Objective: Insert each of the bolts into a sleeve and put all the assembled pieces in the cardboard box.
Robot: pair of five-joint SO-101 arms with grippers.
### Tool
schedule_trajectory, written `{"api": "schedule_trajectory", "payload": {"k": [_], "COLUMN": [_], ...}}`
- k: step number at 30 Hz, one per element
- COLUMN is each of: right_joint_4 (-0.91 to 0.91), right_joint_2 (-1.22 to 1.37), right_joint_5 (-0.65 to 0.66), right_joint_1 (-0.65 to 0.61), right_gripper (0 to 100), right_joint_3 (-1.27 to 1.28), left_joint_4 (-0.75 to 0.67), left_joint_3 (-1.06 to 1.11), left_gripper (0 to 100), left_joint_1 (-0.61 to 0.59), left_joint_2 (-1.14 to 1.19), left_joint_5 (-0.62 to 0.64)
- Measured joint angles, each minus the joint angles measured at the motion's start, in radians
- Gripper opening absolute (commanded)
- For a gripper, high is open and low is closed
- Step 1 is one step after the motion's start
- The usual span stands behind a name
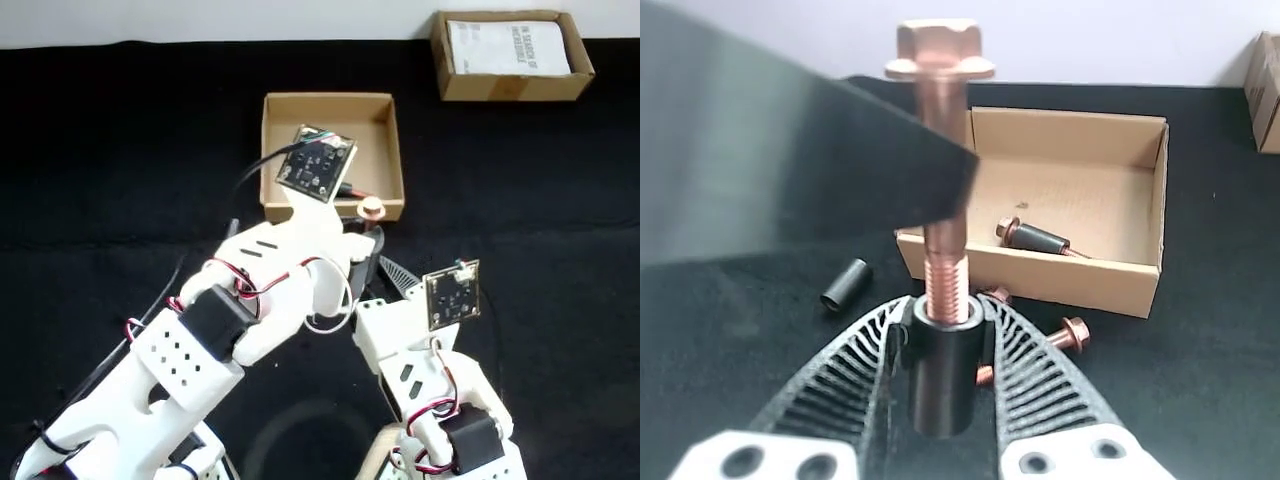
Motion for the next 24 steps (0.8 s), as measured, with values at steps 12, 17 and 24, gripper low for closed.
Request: {"api": "schedule_trajectory", "payload": {"k": [12,17,24], "right_joint_4": [0.000,0.000,0.000], "right_joint_2": [0.000,0.000,0.002], "right_joint_5": [0.000,0.000,0.000], "right_joint_1": [0.000,0.000,0.003], "right_gripper": [0.9,0.9,0.9], "right_joint_3": [0.000,0.000,0.002], "left_joint_4": [0.006,0.006,0.123], "left_joint_3": [-0.002,0.017,0.014], "left_gripper": [1,5,20], "left_joint_1": [0.002,0.008,0.014], "left_joint_2": [0.000,-0.002,-0.002], "left_joint_5": [-0.023,-0.083,-0.080]}}
